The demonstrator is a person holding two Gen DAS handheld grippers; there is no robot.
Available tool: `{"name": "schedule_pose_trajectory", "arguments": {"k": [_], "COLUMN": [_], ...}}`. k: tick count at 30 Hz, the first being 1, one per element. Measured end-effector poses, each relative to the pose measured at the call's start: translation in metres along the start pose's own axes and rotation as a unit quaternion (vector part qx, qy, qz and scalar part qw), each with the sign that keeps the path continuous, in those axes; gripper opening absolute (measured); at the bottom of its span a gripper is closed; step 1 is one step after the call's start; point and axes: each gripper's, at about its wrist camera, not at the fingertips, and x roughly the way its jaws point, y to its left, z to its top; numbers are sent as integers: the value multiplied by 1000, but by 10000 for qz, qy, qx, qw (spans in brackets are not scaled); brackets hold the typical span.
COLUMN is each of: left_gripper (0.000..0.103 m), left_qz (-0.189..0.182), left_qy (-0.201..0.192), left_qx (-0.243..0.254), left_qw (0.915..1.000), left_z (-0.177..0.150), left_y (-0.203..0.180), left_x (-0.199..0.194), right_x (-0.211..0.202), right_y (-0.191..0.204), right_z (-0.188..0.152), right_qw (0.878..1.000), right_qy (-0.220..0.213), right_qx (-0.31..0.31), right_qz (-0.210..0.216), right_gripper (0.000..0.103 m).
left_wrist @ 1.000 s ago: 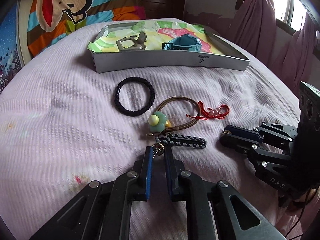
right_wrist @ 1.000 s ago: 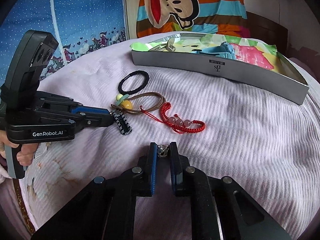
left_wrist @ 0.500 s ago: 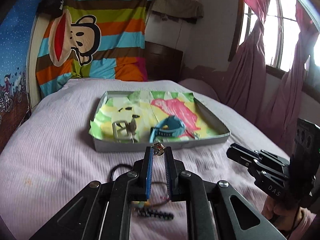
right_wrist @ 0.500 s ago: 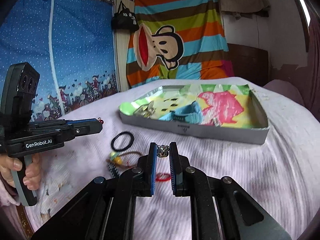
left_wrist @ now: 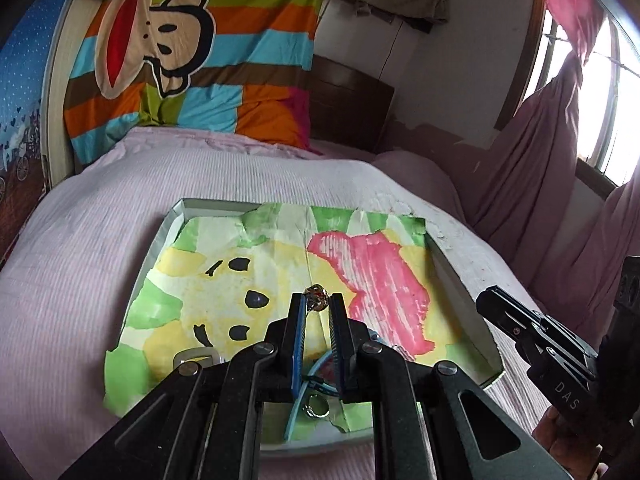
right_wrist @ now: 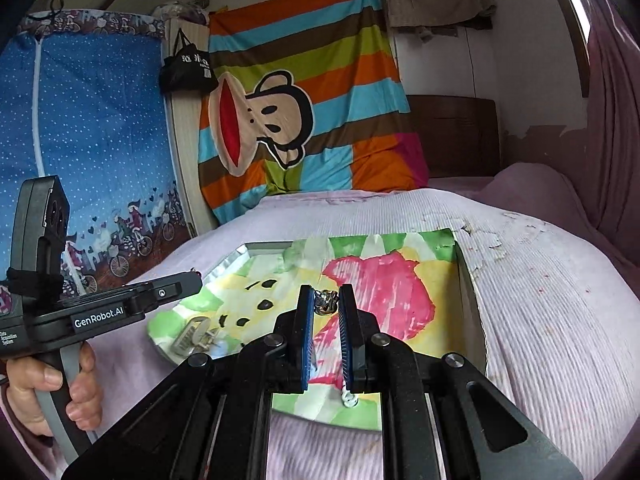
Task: Organize jewelry
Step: 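Carry both gold earrings into the tray and open both tools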
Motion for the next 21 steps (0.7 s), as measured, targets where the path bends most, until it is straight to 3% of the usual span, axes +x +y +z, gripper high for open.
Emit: {"name": "schedule_pose_trajectory", "arguments": {"k": [4, 12, 16, 21], "left_gripper": [11, 11, 12, 12], "left_qz": [59, 471, 469, 376], "left_qy": [635, 1393, 1512, 1275], "left_qx": [-294, 16, 85, -10], "left_qw": [9975, 9891, 9874, 9911], "left_z": [7, -4, -11, -14], "left_y": [10, 6, 5, 7], "left_x": [37, 69, 71, 61], "right_x": [44, 108, 120, 121], "right_y": [-13, -32, -33, -31], "right_z": [5, -30, -38, -38], "right_qw": [9980, 9792, 9752, 9759], "right_qy": [592, 1938, 2139, 2107], "right_qx": [216, 512, 475, 499], "right_qz": [-99, -302, -306, -272], "right_gripper": [11, 11, 11, 11]}}
